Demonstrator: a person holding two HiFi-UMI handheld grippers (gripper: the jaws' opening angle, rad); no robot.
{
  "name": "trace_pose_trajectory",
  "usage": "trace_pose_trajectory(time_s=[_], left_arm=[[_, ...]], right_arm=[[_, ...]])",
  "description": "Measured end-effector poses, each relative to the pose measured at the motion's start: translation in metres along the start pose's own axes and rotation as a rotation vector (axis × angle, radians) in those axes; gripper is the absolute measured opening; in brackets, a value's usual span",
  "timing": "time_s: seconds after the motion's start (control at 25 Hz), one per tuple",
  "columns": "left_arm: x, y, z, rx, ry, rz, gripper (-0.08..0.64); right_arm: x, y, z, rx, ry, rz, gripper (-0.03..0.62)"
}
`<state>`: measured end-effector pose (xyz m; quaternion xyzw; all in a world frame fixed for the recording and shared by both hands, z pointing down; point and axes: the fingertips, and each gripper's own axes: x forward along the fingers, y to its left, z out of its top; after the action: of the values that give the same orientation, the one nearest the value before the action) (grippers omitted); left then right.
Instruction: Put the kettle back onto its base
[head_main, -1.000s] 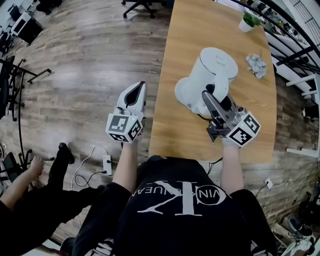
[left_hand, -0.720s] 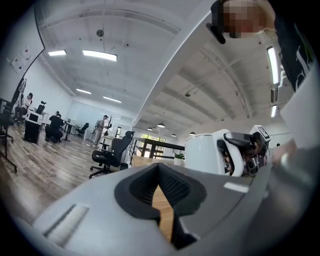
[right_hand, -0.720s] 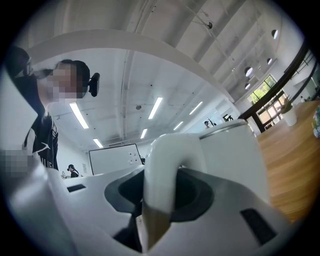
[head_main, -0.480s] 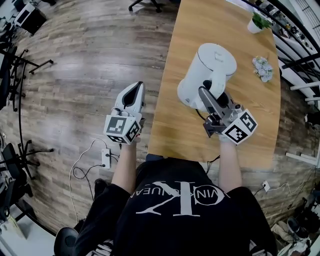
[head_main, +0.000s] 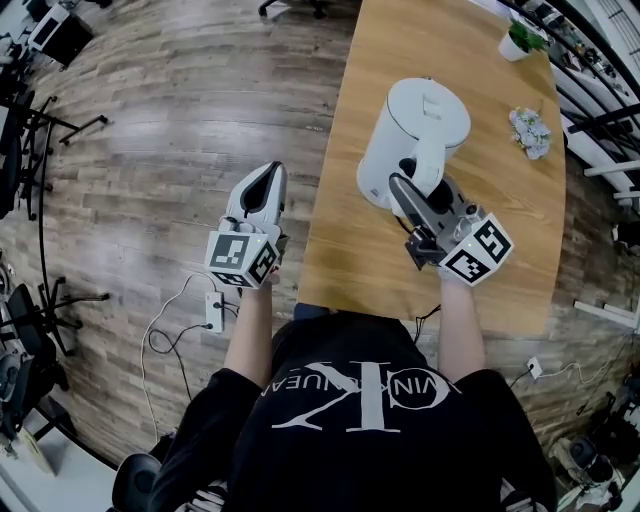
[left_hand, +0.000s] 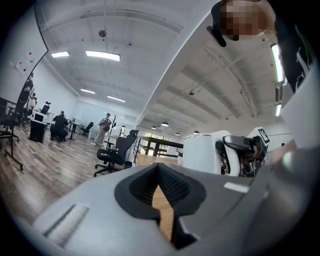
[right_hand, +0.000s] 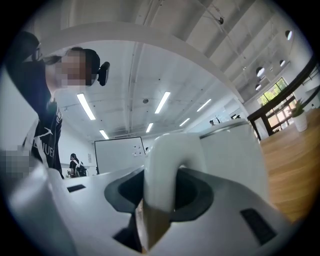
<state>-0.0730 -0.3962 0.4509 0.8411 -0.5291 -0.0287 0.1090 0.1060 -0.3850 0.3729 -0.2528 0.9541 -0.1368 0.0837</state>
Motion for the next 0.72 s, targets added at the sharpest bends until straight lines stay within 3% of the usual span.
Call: trace_pose_trajectory(time_s=[0.44,0.72], left_arm=[[0.003,-0.015,-0.003,-0.005,-0.008,-0.051,0.011],[0.001,-0.018,0.000,-0.001,-0.011,-0.059,0.011]], right_arm=[[-0.018,0.011,-0.014,-0.031,0.063,-0.005,0.138],[-0.028,0.013,-0.019,-0.069,0.159,0.078,0.139]])
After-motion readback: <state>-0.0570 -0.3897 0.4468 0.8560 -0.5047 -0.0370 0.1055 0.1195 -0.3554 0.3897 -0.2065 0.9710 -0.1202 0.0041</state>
